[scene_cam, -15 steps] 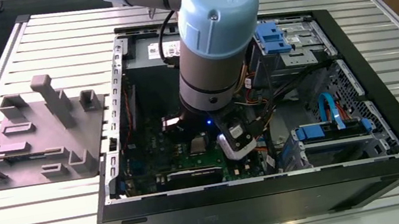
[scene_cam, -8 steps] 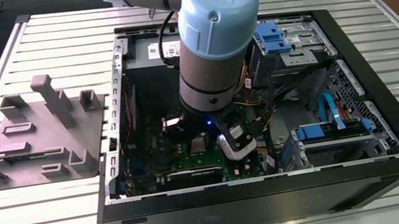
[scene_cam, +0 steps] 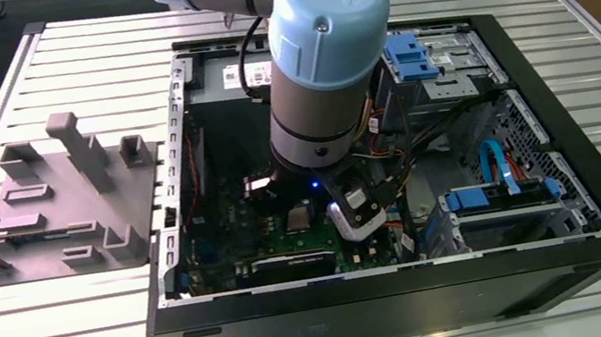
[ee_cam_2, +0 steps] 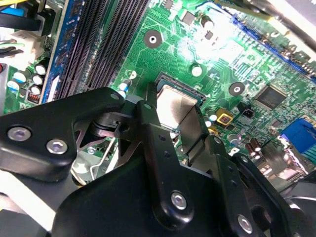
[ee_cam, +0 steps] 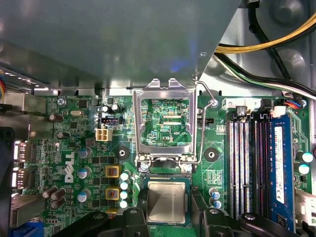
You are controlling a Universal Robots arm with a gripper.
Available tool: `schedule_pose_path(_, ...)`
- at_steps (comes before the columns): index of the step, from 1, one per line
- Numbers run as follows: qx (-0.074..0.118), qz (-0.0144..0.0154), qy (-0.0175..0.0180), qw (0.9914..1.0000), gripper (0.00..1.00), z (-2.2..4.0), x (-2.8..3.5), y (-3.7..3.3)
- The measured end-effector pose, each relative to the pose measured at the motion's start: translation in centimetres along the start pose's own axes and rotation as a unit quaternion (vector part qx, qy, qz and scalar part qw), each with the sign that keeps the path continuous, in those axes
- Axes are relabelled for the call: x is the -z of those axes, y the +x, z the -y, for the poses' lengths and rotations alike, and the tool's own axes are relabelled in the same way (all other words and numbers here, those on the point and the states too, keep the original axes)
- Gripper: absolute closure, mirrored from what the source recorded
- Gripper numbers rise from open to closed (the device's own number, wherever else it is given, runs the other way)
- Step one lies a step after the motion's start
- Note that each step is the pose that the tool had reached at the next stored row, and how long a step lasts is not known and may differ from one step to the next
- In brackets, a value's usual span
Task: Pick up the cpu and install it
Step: 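Place the cpu into insertion slot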
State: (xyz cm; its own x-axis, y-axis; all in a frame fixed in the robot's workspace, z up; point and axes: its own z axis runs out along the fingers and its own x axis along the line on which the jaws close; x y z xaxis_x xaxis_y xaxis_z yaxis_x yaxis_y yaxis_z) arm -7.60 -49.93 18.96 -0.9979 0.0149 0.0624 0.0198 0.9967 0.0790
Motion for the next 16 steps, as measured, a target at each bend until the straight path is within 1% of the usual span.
schedule_pose_path(4,0.000,0.0000,-0.0002,1.00000,0.56,0.00,-0.02,0.00)
schedule_pose_path(5,0.000,0.0001,-0.0002,1.00000,0.50,0.00,-0.02,0.00)
schedule_pose_path(6,0.000,0.0001,-0.0002,1.00000,0.50,0.00,-0.02,0.00)
schedule_pose_path(7,0.000,0.0000,-0.0001,1.00000,0.44,0.00,-0.02,0.00)
schedule_pose_path(13,0.000,0.0000,0.0000,1.00000,0.44,0.00,-0.01,0.01)
schedule_pose_path(16,0.000,0.0000,-0.0001,1.00000,0.44,0.00,-0.04,0.19)
